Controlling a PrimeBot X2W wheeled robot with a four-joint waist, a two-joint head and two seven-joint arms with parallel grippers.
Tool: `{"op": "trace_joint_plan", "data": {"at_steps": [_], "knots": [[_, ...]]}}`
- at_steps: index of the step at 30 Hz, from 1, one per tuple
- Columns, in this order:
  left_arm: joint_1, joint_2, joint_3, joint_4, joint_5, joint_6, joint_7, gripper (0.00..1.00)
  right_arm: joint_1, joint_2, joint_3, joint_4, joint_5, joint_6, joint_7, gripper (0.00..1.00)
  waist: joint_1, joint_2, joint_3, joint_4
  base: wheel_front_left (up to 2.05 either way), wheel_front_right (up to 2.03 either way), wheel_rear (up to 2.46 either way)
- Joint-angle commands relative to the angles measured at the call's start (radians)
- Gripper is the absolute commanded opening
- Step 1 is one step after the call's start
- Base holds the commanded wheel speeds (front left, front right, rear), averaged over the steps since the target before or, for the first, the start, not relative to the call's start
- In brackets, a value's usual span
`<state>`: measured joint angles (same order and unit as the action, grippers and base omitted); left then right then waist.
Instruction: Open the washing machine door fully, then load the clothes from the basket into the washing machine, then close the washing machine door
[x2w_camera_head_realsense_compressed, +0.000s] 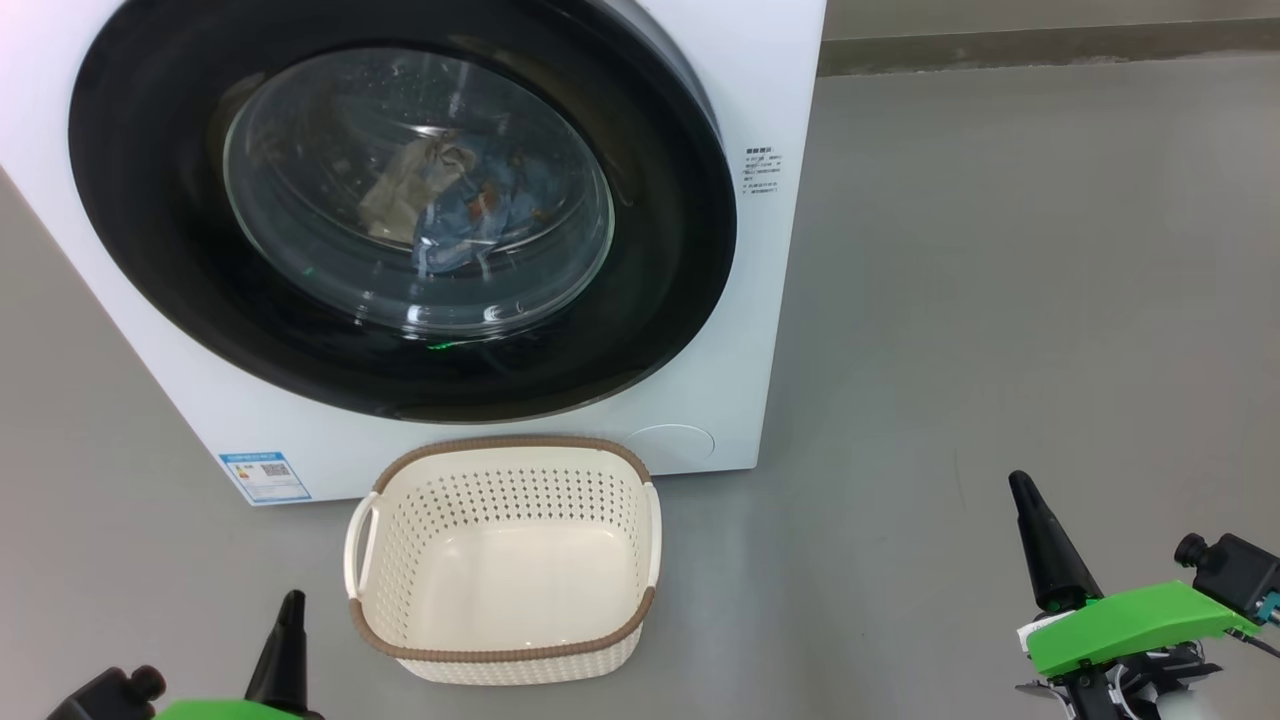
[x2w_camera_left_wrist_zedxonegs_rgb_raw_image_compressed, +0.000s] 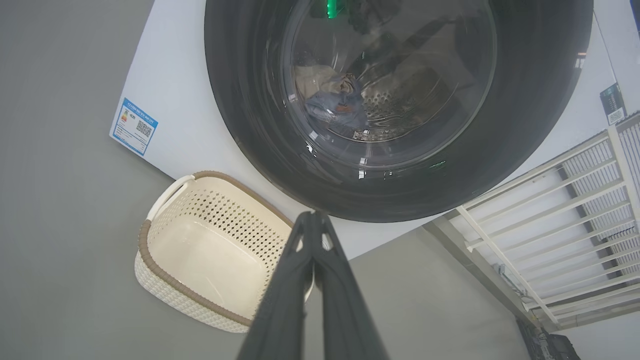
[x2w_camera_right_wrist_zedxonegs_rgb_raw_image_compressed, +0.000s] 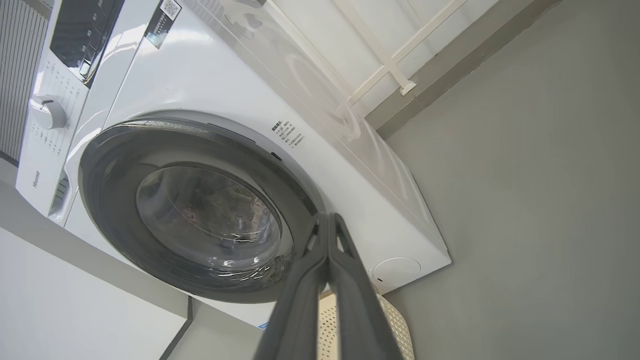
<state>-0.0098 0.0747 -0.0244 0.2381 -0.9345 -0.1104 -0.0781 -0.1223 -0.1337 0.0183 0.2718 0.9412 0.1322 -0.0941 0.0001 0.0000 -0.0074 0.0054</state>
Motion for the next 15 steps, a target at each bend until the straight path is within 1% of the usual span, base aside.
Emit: {"op": "trace_joint_plan", "data": {"at_steps": [1, 15], "knots": [[-0.052, 0.009, 0.026, -0.018, -0.033, -0.005, 0.008, 0.0, -0.013, -0.004, -0.002, -0.026, 0.029, -0.001, 0.007, 0.0, -0.0001, 0.0, 0.0, 0.0, 0.0, 0.0, 0.0], [-0.061, 0.003, 0.048, -0.013, -0.156, -0.008, 0.044, 0.0, -0.008, 0.012, -0.027, -0.026, 0.152, -0.001, 0.046, 0.0, -0.0001, 0.0, 0.002, -0.001, 0.0, 0.0, 0.0]]}}
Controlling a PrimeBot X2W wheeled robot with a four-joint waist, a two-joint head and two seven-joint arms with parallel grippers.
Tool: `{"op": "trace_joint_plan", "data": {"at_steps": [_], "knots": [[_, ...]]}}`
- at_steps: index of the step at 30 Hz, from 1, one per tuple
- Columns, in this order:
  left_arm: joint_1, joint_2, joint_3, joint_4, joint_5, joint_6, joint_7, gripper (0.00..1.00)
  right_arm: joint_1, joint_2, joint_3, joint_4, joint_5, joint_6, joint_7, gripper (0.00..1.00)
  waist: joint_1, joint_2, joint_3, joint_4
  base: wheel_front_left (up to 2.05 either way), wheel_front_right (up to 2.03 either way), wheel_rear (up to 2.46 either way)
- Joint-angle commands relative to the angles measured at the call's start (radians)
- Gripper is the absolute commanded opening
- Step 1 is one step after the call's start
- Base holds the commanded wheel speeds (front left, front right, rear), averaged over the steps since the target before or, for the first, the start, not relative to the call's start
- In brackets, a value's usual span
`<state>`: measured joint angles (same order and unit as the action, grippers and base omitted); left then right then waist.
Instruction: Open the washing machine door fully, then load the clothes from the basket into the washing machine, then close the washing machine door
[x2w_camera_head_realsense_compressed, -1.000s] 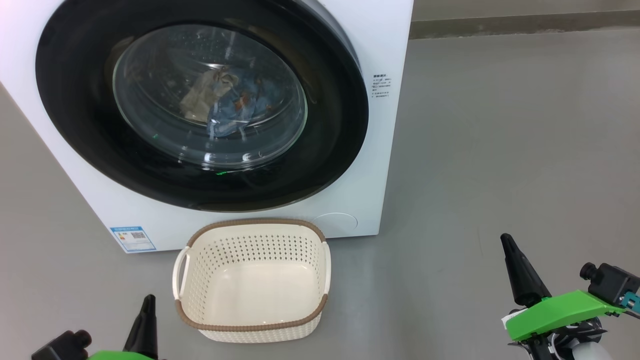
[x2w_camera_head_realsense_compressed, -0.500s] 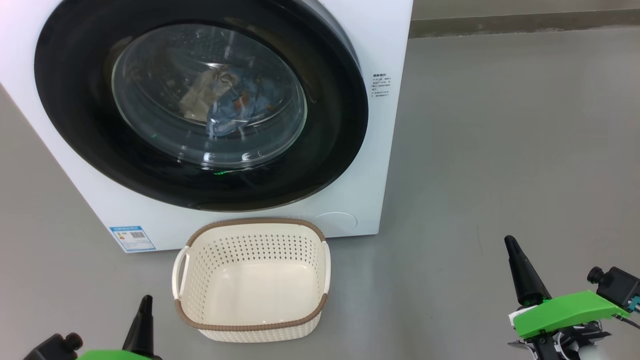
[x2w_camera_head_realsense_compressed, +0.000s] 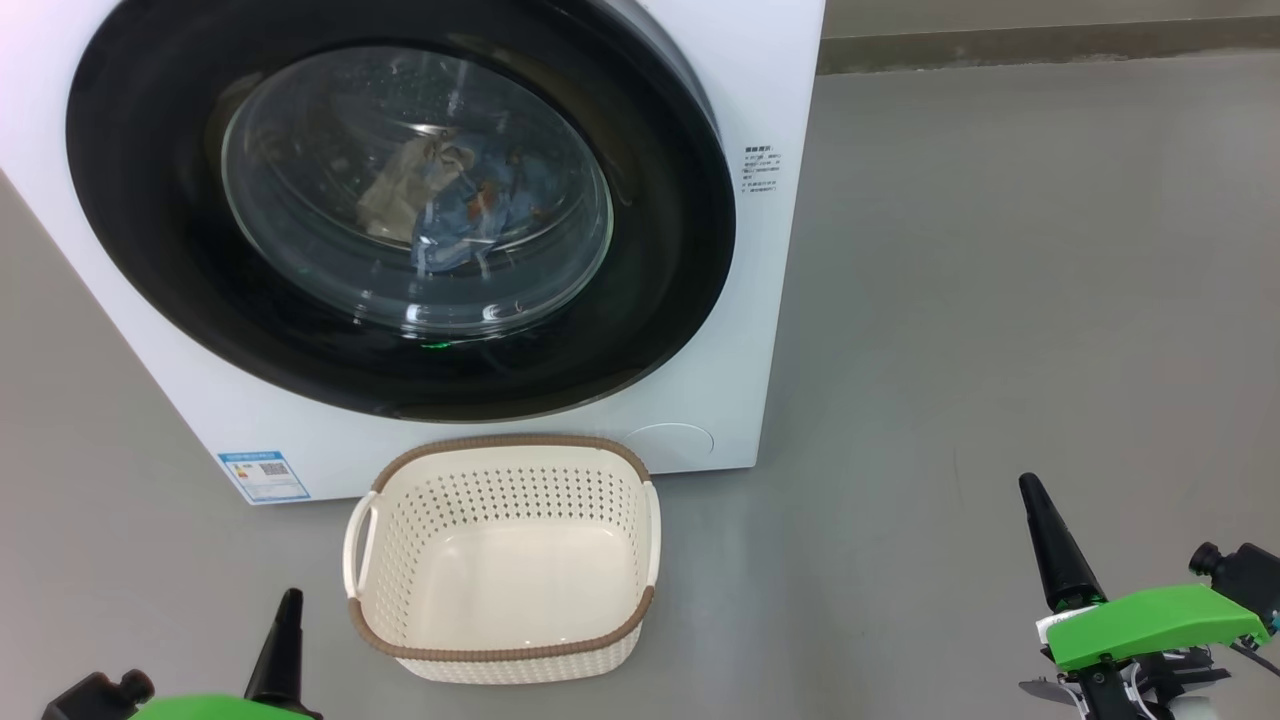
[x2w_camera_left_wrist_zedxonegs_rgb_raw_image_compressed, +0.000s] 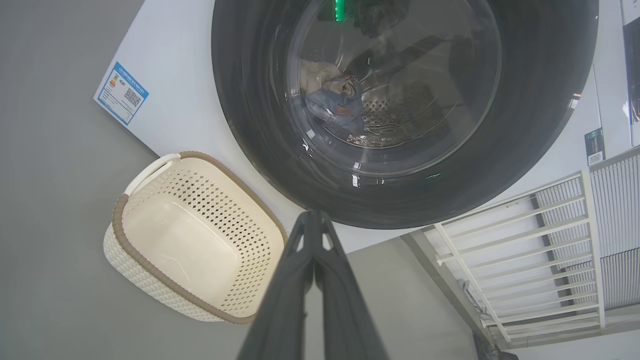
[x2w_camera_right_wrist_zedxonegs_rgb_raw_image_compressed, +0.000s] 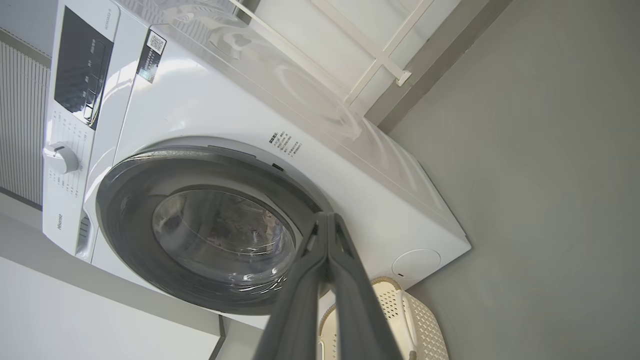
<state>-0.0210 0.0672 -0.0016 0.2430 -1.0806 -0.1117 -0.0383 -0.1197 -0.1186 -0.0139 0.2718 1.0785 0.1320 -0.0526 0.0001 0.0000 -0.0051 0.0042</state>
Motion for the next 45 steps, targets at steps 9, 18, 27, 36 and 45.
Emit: {"op": "trace_joint_plan", "data": {"at_steps": [9, 18, 27, 36, 45], "knots": [[-0.056, 0.006, 0.04, -0.015, -0.096, -0.008, 0.029, 0.0, -0.007, 0.009, -0.012, -0.026, 0.1, -0.001, 0.031, 0.0, -0.0001, 0.0, 0.001, -0.001, 0.0, 0.0, 0.0], [-0.062, 0.001, 0.055, -0.011, -0.181, -0.01, 0.053, 0.0, -0.003, 0.02, -0.03, -0.026, 0.186, -0.001, 0.058, 0.0, -0.0001, 0.0, 0.003, -0.001, 0.0, 0.0, 0.0], [-0.068, -0.003, 0.07, -0.008, -0.267, -0.013, 0.078, 0.0, 0.001, 0.032, -0.047, -0.026, 0.271, -0.001, 0.084, 0.0, -0.0001, 0.0, 0.004, -0.002, 0.0, 0.0, 0.0], [-0.074, -0.007, 0.084, -0.005, -0.343, -0.014, 0.099, 0.0, 0.004, 0.042, -0.062, -0.027, 0.347, -0.001, 0.108, 0.0, -0.0001, 0.0, 0.005, -0.003, 0.0, 0.0, 0.0], [-0.081, -0.012, 0.1, -0.001, -0.439, -0.017, 0.126, 0.0, 0.008, 0.055, -0.082, -0.027, 0.442, -0.001, 0.138, 0.0, -0.0001, 0.0, 0.007, -0.004, 0.0, 0.0, 0.0]]}}
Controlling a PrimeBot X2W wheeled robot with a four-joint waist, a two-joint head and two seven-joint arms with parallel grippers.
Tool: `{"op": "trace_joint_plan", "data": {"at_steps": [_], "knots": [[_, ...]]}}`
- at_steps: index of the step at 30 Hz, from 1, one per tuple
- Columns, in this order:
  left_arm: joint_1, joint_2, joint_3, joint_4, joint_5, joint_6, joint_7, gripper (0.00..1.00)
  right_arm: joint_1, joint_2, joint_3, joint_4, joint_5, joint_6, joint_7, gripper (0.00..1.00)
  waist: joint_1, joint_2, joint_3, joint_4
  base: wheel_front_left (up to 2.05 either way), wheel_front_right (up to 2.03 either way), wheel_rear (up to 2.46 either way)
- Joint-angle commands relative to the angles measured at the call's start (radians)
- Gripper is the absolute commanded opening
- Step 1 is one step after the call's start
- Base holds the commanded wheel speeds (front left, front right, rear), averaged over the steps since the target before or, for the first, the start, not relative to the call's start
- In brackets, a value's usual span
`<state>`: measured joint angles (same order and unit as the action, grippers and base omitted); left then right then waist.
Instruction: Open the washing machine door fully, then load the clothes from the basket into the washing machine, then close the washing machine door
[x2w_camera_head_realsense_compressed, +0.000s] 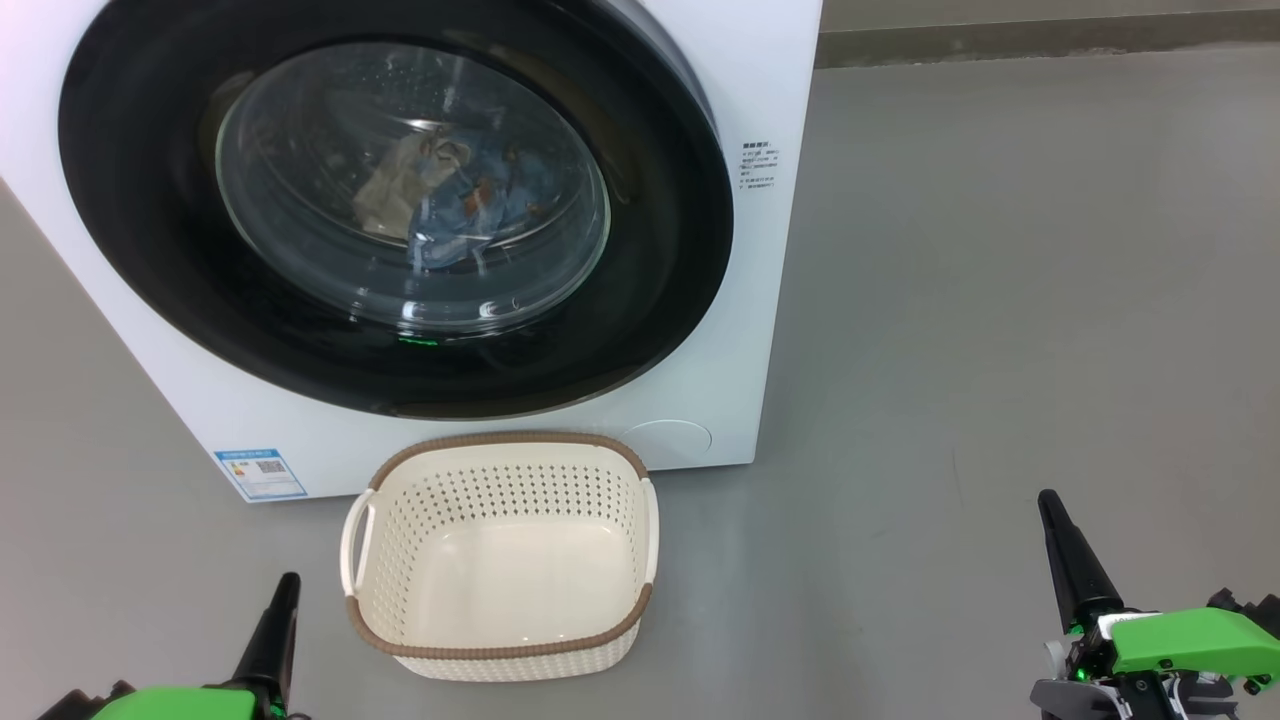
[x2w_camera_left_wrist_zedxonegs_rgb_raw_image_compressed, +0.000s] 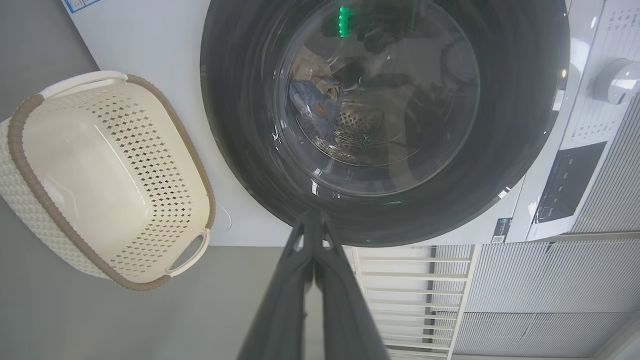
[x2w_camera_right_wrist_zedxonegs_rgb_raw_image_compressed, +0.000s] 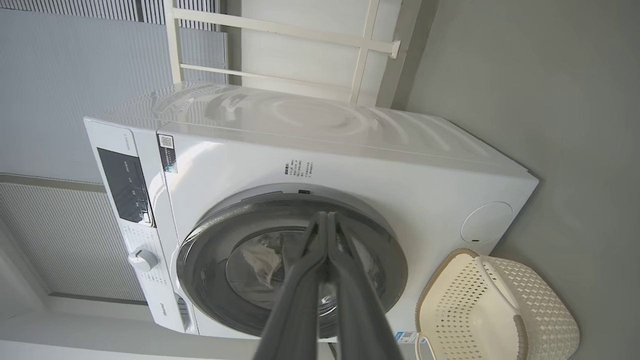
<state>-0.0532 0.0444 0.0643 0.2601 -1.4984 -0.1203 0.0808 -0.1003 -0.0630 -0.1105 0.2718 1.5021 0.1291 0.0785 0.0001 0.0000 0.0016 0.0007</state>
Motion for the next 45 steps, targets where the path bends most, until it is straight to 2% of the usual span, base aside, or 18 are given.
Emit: {"op": "trace_joint_plan", "data": {"at_steps": [1, 10, 45], "knots": [[-0.049, 0.01, 0.036, -0.018, -0.031, -0.008, 0.01, 0.0, -0.011, 0.001, 0.013, -0.027, 0.028, 0.002, 0.01, 0.0, -0.0001, 0.0, 0.0, 0.0, 0.0, 0.0, 0.0], [-0.055, 0.006, 0.05, -0.015, -0.11, -0.01, 0.033, 0.0, -0.008, 0.012, -0.003, -0.027, 0.107, 0.002, 0.034, 0.0, -0.0001, 0.0, 0.001, -0.001, 0.0, 0.0, 0.0], [-0.055, 0.006, 0.05, -0.015, -0.11, -0.01, 0.033, 0.0, -0.008, 0.012, -0.004, -0.027, 0.106, 0.002, 0.035, 0.0, -0.0001, 0.0, 0.001, -0.001, 0.0, 0.0, 0.0]]}}
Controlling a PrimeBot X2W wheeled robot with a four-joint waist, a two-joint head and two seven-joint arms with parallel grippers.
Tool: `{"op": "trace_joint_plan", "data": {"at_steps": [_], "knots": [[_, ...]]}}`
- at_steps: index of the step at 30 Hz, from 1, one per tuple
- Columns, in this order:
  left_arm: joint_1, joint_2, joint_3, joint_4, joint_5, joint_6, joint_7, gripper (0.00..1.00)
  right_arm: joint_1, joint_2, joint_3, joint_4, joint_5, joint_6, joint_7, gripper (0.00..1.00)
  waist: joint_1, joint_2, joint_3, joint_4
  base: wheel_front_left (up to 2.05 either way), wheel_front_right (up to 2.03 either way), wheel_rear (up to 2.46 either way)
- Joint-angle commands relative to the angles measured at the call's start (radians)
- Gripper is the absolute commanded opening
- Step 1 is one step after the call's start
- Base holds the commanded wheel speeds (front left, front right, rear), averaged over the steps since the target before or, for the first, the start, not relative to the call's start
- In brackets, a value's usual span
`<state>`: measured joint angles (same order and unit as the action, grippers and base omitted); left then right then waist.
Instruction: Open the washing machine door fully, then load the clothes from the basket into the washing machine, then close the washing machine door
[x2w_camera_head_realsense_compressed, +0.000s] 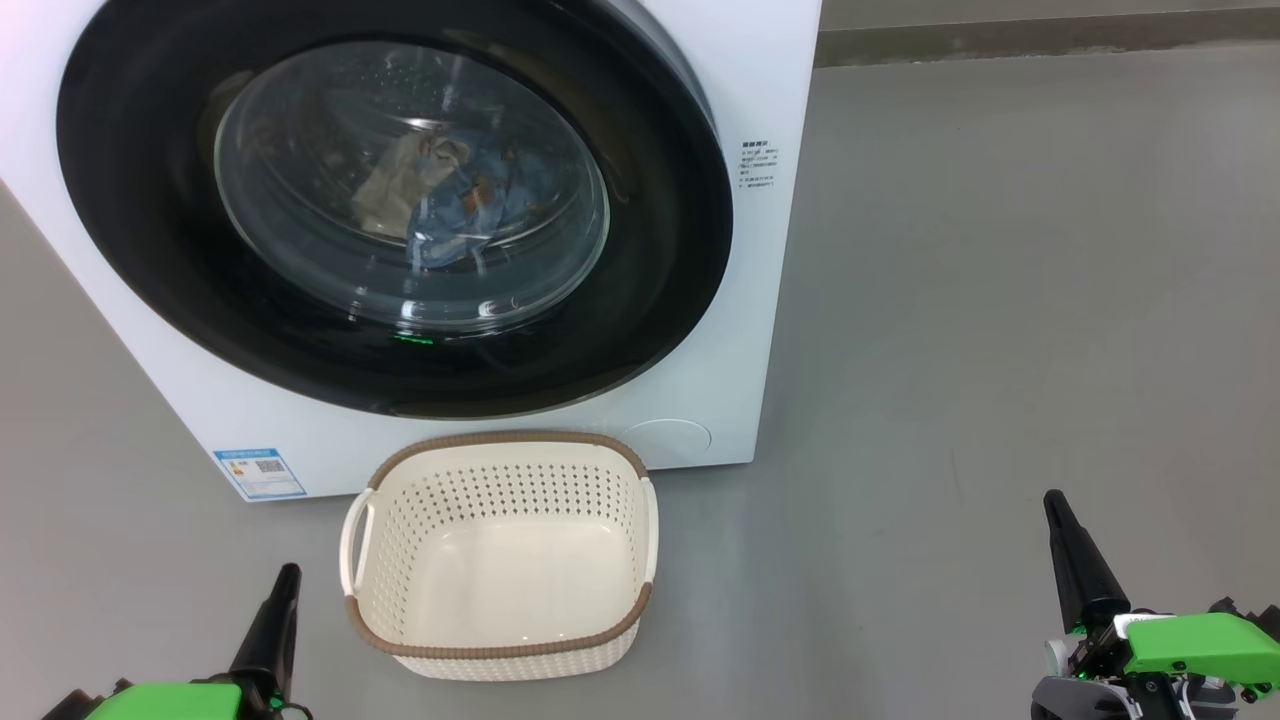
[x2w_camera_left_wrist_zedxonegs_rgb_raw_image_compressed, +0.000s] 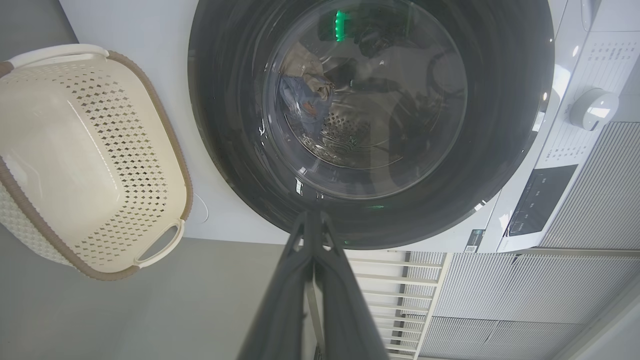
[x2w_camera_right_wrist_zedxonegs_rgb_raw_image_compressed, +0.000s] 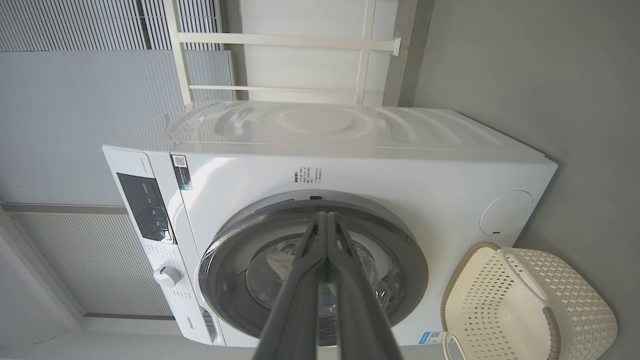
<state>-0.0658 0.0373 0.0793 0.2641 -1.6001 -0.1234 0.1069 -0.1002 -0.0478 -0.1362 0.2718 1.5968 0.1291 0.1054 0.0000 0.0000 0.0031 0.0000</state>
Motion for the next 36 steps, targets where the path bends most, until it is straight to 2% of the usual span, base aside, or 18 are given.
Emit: {"op": "trace_joint_plan", "data": {"at_steps": [1, 36], "knots": [[-0.042, 0.013, 0.035, -0.019, -0.008, -0.007, 0.006, 0.0, -0.008, -0.003, 0.022, -0.027, 0.011, 0.002, 0.008, 0.0, 0.0, 0.0, 0.0, 0.0, 0.0, 0.0, 0.0], [-0.042, 0.013, 0.035, -0.019, -0.009, -0.007, 0.006, 0.0, -0.008, -0.003, 0.022, -0.027, 0.011, 0.002, 0.008, 0.0, 0.0, 0.0, 0.0, 0.0, 0.0, 0.0, 0.0]]}}
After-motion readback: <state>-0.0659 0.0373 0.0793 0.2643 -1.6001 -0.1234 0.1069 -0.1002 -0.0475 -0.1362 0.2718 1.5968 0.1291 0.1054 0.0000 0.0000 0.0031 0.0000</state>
